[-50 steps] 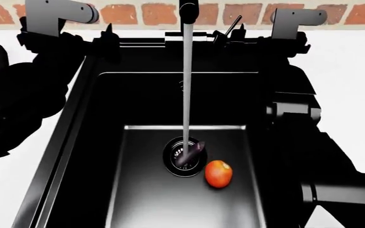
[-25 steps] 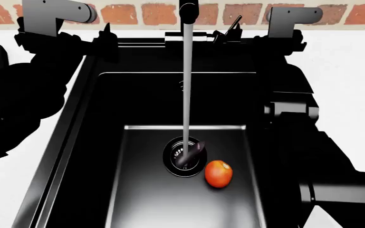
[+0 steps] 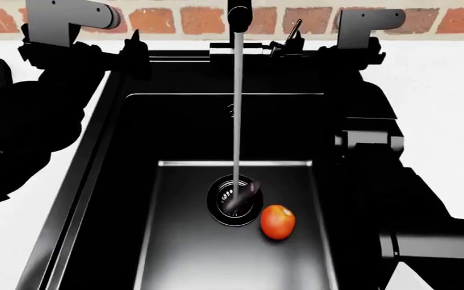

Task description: Pick up the fruits and vegetables and place them in the sink. Turn on the sink faucet to wash them. Then turn the sink off and put them in the tray.

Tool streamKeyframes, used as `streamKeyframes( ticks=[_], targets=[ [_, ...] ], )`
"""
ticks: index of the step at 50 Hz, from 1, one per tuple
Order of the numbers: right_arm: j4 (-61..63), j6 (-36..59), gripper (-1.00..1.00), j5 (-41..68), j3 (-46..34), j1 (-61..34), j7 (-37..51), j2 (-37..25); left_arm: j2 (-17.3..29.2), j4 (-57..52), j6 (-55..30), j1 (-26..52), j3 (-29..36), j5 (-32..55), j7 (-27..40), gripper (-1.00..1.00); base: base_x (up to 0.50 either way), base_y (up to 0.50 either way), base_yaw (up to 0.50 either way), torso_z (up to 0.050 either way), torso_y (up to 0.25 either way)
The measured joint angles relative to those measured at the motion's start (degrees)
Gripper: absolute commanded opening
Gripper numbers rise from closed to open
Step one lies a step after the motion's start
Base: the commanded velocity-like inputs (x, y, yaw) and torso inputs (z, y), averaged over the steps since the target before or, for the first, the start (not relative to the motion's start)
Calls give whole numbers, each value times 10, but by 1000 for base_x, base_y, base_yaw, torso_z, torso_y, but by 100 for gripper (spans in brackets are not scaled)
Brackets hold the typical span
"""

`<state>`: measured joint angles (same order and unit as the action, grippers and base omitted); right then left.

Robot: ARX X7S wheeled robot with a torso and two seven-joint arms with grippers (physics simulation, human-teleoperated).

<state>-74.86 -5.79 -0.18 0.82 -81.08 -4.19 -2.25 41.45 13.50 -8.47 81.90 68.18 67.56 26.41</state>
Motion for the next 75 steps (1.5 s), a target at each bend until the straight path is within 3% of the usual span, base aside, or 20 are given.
streamKeyframes(
  ticks=[14,25,37,48,55,64,70,75],
  targets=[
    [-1,-4,100,8,-27,-5,-81,-5,3,-5,0,-3,-2,-1,2,100,0,1,2,0,0],
    [13,9,100,39,-85,-20,-75,-14,5,-10,-5,-3,2,-6,1,100,0,2,4,-19,128],
    [347,241,100,83,-124,25,-61,-52,4,-18,-19,6,3,-5,-1,100,0,0,0,-22,154],
    [615,604,100,157,-144,17,-83,-103,13,-49,-131,71,26,26,-28,100,0,0,0,0,0],
    [675,781,100,387,-191,-59,50,-178,14,-90,-230,134,51,48,-64,100,0,0,0,0,0],
    [716,873,100,704,-233,-98,220,-245,1,-138,-278,151,71,66,-97,100,0,0,0,0,0],
    [746,889,100,809,-253,-73,266,-267,-6,-162,-285,140,78,76,-101,100,0,0,0,0,0],
    [768,887,100,818,-301,-25,224,-272,-16,-160,-276,122,84,72,-110,100,0,0,0,0,0]
  ],
)
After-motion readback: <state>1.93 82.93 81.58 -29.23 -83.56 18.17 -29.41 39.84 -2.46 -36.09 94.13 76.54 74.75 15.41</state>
